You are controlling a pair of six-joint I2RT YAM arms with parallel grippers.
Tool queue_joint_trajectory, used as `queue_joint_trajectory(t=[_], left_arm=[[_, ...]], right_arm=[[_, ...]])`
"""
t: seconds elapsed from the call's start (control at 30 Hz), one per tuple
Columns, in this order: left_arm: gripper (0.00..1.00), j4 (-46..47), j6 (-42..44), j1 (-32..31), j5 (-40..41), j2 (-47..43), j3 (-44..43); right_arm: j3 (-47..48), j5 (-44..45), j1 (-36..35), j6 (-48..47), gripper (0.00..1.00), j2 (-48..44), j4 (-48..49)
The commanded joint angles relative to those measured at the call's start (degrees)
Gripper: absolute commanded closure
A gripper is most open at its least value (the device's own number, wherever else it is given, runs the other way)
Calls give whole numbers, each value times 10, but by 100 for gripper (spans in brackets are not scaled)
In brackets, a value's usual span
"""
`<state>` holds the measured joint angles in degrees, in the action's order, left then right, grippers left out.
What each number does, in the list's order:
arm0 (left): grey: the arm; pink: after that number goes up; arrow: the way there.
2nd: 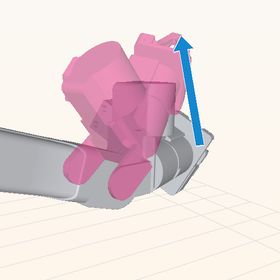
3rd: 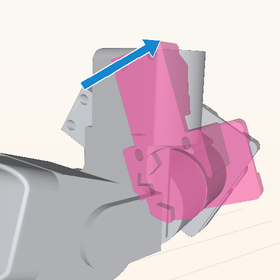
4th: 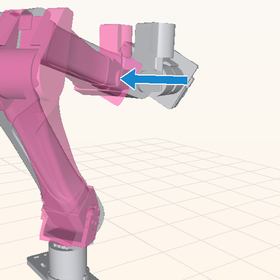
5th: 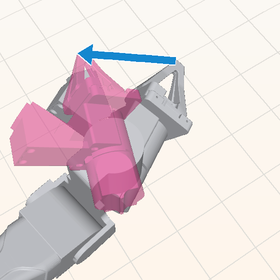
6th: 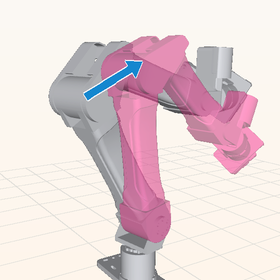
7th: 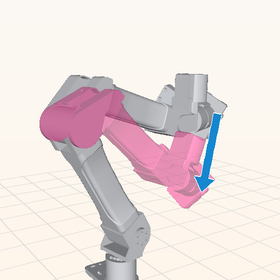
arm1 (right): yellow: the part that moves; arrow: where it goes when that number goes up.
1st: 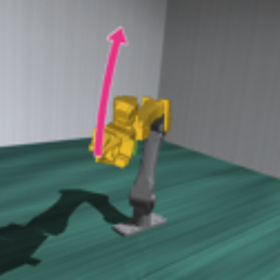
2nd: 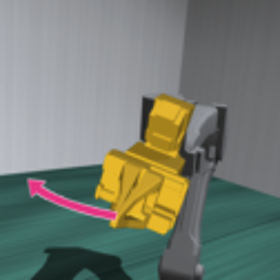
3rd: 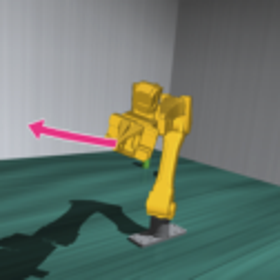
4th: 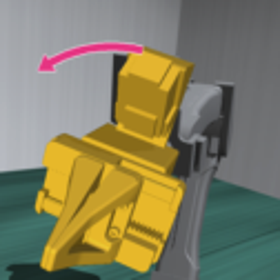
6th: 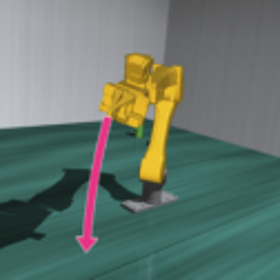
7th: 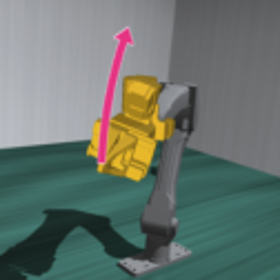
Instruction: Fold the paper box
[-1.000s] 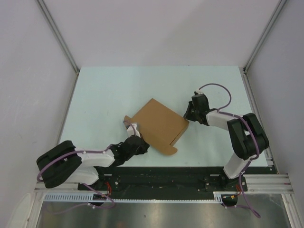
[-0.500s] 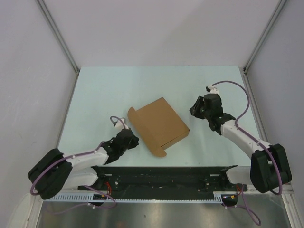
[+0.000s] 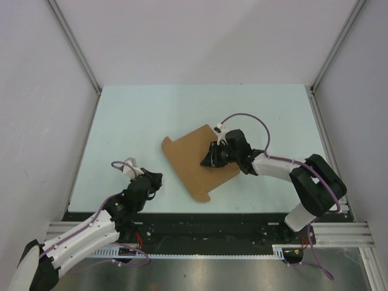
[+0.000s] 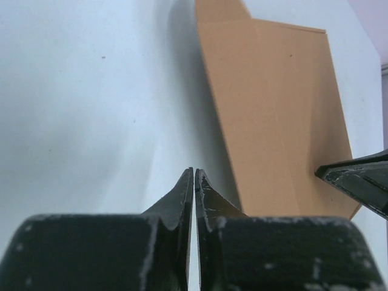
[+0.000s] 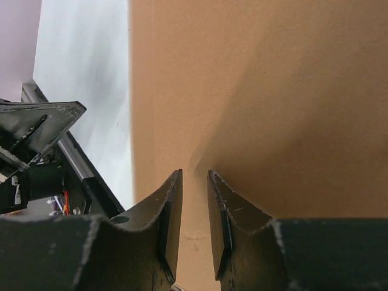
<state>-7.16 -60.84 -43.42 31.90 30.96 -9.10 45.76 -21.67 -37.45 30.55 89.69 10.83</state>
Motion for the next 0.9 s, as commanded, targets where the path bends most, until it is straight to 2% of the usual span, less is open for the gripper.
queue_joint_trajectory(t=[0.0,0.17,0.27,0.4,0.5,0.67,0.87], left_arm=[[93,-13,-30,4,-4,6,16],[92,25,-28,4,-18,24,27],[91,44,-23,4,-19,36,29],[89,65,-20,5,-23,64,27],[88,90,-25,5,-32,95,30],[88,148,-45,5,-58,164,39],[88,192,-53,5,-73,226,36]], right_arm=[[16,-47,0,14,73,36,38],[15,-34,0,0,75,62,7],[15,-14,12,-4,74,29,-5],[24,16,61,14,58,-55,-1],[56,67,95,-8,56,-87,-47],[86,143,118,-71,63,-65,-106],[87,168,105,-87,67,-21,-128]])
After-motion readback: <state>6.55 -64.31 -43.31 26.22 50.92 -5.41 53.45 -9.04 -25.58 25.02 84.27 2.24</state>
